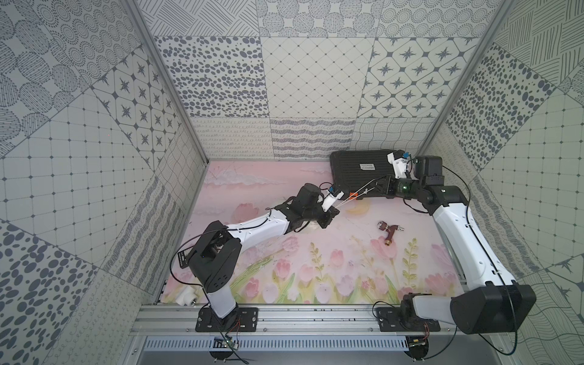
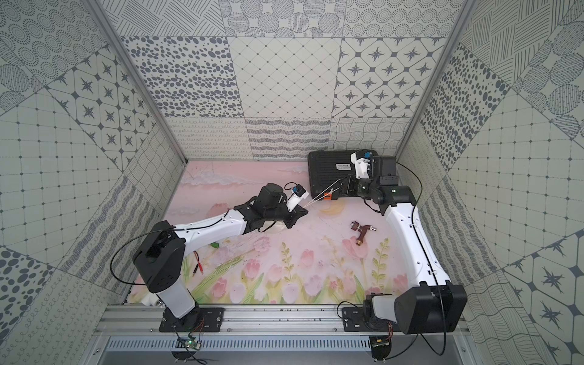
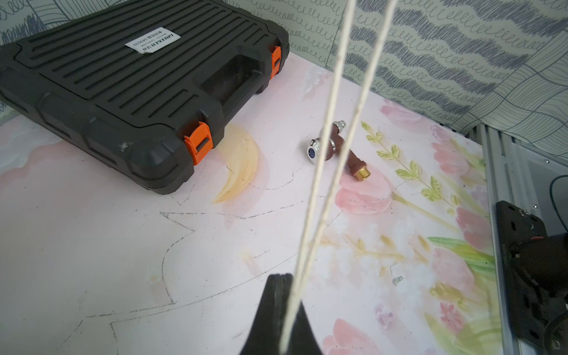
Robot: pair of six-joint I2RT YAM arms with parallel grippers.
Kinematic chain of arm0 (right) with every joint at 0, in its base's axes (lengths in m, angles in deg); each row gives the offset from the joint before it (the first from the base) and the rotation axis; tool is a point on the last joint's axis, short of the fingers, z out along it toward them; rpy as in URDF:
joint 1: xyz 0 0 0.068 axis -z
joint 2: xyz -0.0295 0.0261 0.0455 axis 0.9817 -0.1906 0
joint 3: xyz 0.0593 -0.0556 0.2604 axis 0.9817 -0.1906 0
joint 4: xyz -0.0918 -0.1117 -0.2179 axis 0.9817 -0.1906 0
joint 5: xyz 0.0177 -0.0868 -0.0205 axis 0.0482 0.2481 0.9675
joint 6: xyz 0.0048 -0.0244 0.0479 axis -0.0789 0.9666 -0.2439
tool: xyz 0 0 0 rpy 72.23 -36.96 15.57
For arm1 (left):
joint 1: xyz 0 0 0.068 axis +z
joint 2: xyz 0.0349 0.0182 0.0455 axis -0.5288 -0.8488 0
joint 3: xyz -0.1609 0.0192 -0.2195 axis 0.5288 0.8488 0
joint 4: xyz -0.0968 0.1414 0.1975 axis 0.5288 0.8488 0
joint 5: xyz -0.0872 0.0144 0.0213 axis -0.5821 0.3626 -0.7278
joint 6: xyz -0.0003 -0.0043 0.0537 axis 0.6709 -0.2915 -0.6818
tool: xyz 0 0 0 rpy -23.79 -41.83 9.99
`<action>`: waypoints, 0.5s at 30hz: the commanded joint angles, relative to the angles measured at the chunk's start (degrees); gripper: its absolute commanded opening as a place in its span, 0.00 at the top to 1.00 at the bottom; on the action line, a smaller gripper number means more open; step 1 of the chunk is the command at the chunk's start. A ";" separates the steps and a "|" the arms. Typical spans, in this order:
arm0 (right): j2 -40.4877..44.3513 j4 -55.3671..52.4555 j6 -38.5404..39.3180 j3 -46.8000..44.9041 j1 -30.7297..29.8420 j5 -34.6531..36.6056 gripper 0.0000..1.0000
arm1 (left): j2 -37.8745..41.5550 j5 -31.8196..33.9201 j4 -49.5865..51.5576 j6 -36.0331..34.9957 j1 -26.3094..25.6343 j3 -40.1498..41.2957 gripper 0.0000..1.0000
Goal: Close the soil bag
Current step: Frap the soil bag at the center of the board.
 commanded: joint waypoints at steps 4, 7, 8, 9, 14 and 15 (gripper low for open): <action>1.29 21.35 -1.16 9.71 7.32 11.08 1.00 | -3.05 9.50 44.73 -2.54 0.26 1.11 0.95; 0.80 21.16 -1.10 10.23 7.75 11.38 1.00 | -3.47 10.47 46.34 -2.43 0.30 0.80 0.96; 0.70 21.09 -1.12 10.20 7.92 11.59 1.00 | -3.60 10.84 46.50 -2.36 0.30 0.83 0.96; 0.64 21.07 -0.97 10.09 8.00 12.15 1.00 | -3.74 11.15 46.83 -2.30 0.30 0.91 0.96; 0.47 20.69 -0.16 9.68 8.61 13.81 1.00 | -4.85 11.80 49.10 -1.64 0.30 0.94 0.94; 0.35 20.65 0.01 9.67 8.57 13.84 1.00 | -4.81 11.73 49.20 -1.51 0.26 1.12 0.93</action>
